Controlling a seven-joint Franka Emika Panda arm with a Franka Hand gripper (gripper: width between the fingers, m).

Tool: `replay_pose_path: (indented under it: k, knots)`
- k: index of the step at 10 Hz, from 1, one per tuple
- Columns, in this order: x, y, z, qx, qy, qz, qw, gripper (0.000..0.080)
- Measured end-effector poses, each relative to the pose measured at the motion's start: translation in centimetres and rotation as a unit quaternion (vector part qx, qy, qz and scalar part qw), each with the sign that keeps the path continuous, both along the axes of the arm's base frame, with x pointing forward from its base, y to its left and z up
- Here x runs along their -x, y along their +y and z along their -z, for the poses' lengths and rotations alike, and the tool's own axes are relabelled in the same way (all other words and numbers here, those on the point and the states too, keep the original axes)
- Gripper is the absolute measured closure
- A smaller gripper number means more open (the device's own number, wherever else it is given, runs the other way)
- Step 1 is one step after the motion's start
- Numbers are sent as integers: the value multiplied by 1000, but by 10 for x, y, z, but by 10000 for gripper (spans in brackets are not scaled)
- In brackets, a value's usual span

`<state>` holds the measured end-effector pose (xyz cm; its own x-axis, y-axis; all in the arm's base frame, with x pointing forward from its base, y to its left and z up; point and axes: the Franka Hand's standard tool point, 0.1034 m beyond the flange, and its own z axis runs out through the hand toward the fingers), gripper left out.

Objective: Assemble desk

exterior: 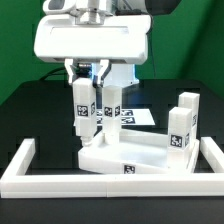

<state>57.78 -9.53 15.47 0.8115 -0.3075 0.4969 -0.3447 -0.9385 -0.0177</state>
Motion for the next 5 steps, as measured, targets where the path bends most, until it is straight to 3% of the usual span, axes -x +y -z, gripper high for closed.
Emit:
replay_pose_path:
  k: [5]
  knots:
    - [5, 6, 17, 2, 15, -4, 1000, 509]
